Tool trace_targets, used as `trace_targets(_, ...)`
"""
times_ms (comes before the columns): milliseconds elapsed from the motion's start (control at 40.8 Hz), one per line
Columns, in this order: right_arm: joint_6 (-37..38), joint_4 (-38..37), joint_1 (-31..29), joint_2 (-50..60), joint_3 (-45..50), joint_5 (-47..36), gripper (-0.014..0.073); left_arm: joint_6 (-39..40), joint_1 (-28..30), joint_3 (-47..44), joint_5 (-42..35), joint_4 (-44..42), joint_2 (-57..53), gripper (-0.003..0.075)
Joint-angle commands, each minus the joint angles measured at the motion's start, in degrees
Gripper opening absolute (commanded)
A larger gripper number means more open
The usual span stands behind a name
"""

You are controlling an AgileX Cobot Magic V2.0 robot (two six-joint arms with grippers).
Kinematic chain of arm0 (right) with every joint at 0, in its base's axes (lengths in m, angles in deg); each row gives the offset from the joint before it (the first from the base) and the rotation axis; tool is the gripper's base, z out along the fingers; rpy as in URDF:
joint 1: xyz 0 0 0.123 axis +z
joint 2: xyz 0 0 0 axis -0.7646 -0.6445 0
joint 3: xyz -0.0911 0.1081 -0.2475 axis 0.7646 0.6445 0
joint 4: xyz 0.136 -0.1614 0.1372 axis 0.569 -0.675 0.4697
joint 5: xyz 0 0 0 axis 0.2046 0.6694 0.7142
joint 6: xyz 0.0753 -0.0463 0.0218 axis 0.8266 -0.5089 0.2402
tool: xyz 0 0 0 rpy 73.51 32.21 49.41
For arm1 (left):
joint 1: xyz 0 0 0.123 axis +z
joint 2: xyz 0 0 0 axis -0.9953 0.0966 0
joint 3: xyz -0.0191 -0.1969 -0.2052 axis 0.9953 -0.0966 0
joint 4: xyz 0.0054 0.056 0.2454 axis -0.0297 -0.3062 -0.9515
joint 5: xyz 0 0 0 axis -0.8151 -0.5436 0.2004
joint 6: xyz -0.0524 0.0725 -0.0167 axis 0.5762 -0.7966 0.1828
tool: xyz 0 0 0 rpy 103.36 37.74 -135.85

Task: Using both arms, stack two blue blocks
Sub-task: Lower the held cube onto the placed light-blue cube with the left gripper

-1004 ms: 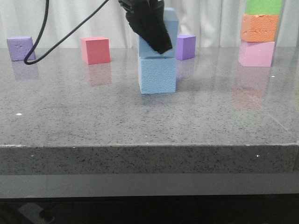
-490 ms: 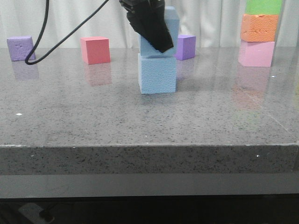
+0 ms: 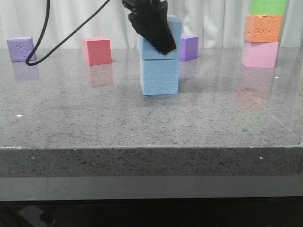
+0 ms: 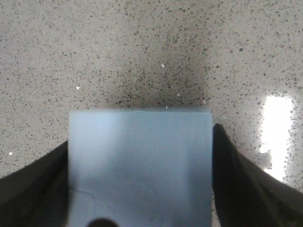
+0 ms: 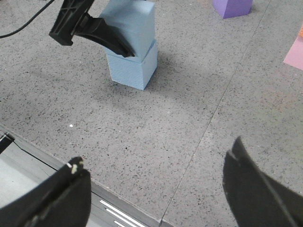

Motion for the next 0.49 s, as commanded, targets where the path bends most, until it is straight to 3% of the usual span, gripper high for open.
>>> trace_targets(0,-0.4,0.3,-0.3,0.2,-1.4,-3.5,0.0584,0.2,0.1,1.5,-2.4,1.4,-3.3,0.0553)
trace_targets(465,-0.4,0.3,-0.3,0.2,-1.4,-3.5,0.0584,1.6,0.1,1.5,-3.2,1.5,-5.7,0.0557)
